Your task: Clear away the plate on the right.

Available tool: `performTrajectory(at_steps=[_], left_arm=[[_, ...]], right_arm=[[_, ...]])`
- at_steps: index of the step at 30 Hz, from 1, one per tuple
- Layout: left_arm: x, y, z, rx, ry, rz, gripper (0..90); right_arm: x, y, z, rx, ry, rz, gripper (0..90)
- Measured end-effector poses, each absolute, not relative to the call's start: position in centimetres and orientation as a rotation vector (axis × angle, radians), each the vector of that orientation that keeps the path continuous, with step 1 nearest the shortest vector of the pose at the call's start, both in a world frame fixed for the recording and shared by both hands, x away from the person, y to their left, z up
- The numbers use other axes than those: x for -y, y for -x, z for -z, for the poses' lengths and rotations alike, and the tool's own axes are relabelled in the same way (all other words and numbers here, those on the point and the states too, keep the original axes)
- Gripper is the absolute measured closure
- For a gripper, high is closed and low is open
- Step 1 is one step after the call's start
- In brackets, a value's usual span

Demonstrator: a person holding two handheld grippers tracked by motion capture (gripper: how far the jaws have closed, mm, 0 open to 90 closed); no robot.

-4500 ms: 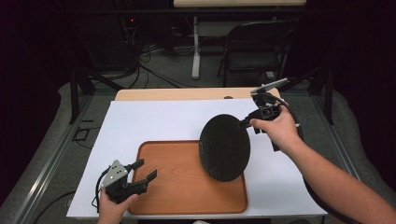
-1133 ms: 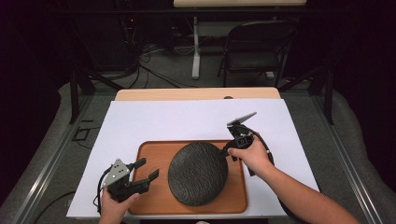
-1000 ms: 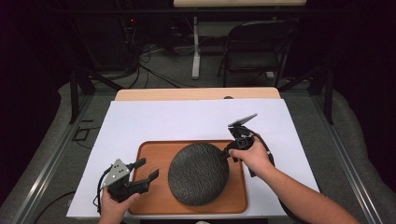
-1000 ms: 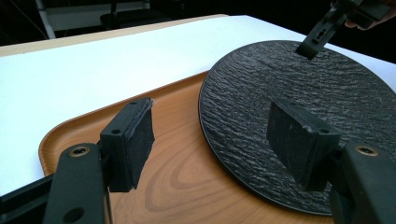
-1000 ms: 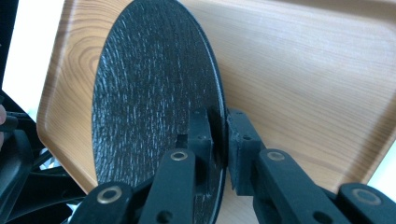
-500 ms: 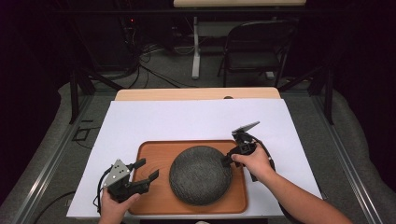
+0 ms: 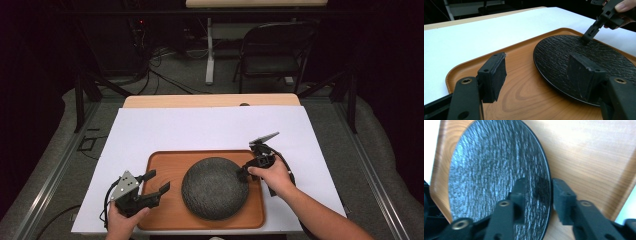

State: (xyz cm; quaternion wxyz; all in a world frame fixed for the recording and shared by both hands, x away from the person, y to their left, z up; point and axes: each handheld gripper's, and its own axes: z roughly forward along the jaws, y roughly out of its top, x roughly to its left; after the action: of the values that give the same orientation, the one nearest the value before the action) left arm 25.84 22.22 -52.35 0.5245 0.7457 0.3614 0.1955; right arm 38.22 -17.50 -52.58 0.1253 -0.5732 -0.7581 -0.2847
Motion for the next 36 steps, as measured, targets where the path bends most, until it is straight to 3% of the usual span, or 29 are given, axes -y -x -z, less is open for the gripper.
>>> performTrajectory(at_steps=[9, 20, 36], left_arm=[[-22.2, -25.9, 52.4, -0.867, -1.784, -0.472, 31.9], [-22.2, -25.9, 52.4, -0.872, -1.785, -0.475, 31.9], [-22.2, -25.9, 52.4, -0.875, -1.787, -0.474, 31.9]], right_arm=[[19.5, -37.4, 51.8, 2.146, 1.716, 0.976, 50.3], [22.1, -34.9, 50.4, 2.160, 1.663, 1.166, 49.4], [25.1, -29.4, 51.3, 2.110, 1.682, 1.387, 49.5]])
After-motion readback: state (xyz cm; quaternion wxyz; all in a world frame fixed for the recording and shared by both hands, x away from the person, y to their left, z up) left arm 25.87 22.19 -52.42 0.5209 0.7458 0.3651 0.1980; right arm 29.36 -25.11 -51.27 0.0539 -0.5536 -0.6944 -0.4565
